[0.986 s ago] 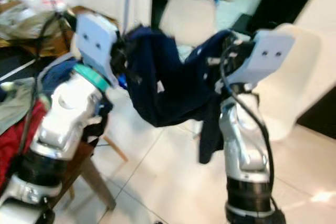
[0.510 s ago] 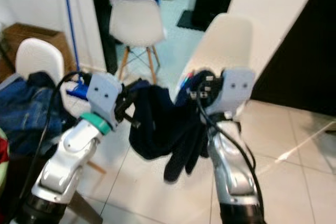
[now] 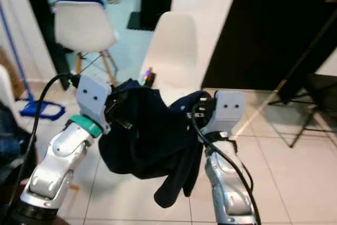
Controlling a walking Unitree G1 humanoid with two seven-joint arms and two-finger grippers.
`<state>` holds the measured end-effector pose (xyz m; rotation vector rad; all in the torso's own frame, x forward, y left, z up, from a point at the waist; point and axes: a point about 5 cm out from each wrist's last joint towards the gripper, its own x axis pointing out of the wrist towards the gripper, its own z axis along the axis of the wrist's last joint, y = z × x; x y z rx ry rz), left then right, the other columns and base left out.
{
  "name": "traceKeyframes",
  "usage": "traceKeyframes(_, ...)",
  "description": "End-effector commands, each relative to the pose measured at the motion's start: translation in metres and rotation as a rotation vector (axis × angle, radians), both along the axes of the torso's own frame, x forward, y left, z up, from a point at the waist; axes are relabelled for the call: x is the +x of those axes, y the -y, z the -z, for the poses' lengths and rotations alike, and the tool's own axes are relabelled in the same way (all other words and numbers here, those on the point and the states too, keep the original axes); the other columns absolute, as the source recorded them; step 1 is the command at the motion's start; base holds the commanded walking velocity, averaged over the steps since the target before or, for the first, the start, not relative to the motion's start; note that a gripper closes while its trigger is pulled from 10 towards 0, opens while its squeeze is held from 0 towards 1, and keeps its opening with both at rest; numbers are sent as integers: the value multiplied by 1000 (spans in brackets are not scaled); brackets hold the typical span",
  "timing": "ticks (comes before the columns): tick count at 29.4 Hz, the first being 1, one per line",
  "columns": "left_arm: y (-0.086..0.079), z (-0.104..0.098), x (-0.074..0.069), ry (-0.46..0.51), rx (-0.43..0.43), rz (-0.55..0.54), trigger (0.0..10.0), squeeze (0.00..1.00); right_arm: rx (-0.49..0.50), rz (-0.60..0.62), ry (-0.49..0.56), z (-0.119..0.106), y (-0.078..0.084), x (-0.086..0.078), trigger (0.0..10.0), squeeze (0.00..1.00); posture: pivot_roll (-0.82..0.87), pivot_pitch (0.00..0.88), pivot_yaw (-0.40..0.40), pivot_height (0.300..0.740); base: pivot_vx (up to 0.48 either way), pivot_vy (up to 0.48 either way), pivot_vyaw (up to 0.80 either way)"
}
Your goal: Hang hanger
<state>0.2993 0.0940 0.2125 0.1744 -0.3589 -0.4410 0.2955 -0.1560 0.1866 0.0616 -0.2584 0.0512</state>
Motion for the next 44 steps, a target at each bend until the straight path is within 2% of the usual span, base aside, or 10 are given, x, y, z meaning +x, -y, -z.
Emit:
traceKeyframes(1, 1, 3, -2, -7, 7, -1, 0, 0, -9, 2, 26, -5, 1, 0, 10000, 0, 25, 26, 38, 740, 0, 0, -800)
traceKeyframes(13, 0, 0, 0, -6, 1, -13, 0, 0, -19, -19, 82, -19, -7, 3, 10000, 0, 22, 31, 36, 740, 0, 0, -800)
traceKeyframes(14, 1, -2, 3, -15, 4, -17, 10000, 0, -16, -17, 92, -23, -7, 3, 10000, 0, 20, 32, 36, 740, 0, 0, -800)
traceKeyframes(22, -4, -7, 7, -27, -24, -34, 10000, 0, -15, -11, 99, -25, -5, 3, 10000, 0, 19, 38, 37, 740, 0, 0, -800)
traceKeyframes(26, -1, -7, 2, -51, 0, 10, 10000, 0, -17, -9, 101, -26, -5, 2, 10000, 0, 18, 39, 38, 740, 0, 0, -800)
traceKeyframes(29, 4, 1, -7, -174, -38, 84, 10000, 0, -20, -3, 105, -28, -4, 1, 10000, 0, 12, 41, 41, 740, 0, 0, -800)
traceKeyframes(31, 1, 5, -8, -223, -79, 71, 10000, 0, -21, 1, 106, -28, -4, 1, 10000, 0, 9, 41, 41, 740, 0, 0, -800)
traceKeyframes(38, -5, 10, -3, -256, -92, 15, 10000, 0, -22, 4, 103, -28, -3, 1, 10000, 0, 6, 40, 36, 740, 0, 0, -800)
traceKeyframes(43, -11, 10, 1, -246, -103, -40, 10000, 0, -23, -5, 101, -28, -5, 1, 10000, 0, 6, 37, 33, 740, 0, 0, -800)
traceKeyframes(44, -15, 8, 3, -205, -86, -73, 10000, 0, -22, -11, 99, -27, -6, 2, 10000, 0, 8, 35, 30, 740, 0, 0, -800)
